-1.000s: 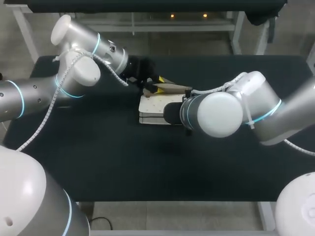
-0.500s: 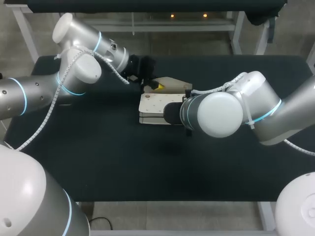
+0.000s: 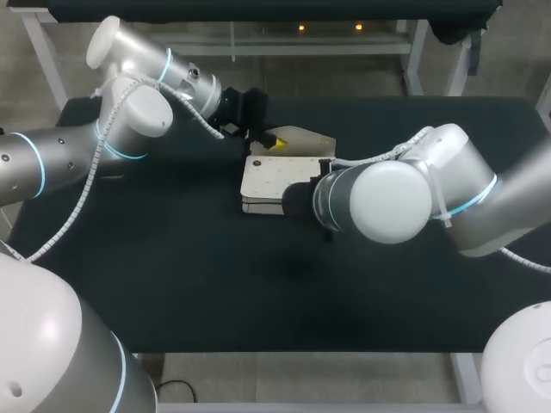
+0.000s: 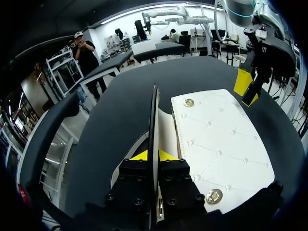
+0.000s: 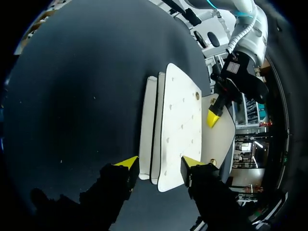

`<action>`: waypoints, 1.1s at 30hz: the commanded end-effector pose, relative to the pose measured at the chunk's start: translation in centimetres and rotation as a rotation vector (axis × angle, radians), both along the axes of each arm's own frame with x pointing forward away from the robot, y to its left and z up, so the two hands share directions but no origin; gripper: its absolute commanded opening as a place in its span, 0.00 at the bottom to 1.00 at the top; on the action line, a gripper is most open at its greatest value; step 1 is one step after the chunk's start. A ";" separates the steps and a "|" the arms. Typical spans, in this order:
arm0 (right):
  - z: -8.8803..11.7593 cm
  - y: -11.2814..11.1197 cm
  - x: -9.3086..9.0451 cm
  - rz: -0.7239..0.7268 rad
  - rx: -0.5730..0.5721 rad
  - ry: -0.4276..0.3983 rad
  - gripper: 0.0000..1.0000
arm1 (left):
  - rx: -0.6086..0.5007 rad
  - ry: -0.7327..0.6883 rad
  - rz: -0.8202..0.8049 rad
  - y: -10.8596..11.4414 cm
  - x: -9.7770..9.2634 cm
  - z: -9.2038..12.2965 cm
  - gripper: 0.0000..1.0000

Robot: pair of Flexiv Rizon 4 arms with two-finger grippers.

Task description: Pick up the bag, open it, inspect its contents, close it, and place it on the opposite side

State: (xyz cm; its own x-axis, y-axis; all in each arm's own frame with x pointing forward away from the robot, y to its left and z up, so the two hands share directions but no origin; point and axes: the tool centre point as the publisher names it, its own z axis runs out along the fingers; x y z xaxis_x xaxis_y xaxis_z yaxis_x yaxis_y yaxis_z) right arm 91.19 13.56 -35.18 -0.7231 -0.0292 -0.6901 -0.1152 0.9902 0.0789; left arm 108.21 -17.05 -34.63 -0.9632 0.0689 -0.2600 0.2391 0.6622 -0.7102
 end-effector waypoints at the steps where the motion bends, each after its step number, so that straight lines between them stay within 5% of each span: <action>1: 2.1 -0.5 -2.0 0.013 0.000 -0.005 1.00 | 0.018 -0.008 0.009 0.4 -0.5 2.0 0.00; 10: 5.6 -0.9 -3.4 -0.010 0.008 -0.011 1.00 | 0.036 -0.028 0.013 0.9 -1.8 5.0 0.00; 13: 6.7 -1.1 -3.8 -0.014 0.008 -0.018 0.48 | 0.039 -0.039 0.013 1.0 -2.2 5.9 0.00; 17: 7.8 -1.2 -4.2 -0.011 -0.009 -0.028 0.00 | 0.042 -0.053 0.017 1.1 -3.0 6.8 0.00; 33: 9.3 -0.9 -4.6 0.017 -0.022 -0.008 0.00 | 0.062 -0.067 0.045 1.5 -4.1 8.2 0.00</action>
State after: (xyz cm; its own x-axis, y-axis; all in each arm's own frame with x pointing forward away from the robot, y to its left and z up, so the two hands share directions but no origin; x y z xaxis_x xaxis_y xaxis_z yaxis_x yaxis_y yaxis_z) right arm 86.67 12.78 -25.96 -0.7166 -0.0560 -0.6952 -0.1299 0.9900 0.0542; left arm 104.12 -15.55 -26.61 -0.9463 0.0441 -0.3204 0.2539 0.7150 -0.6513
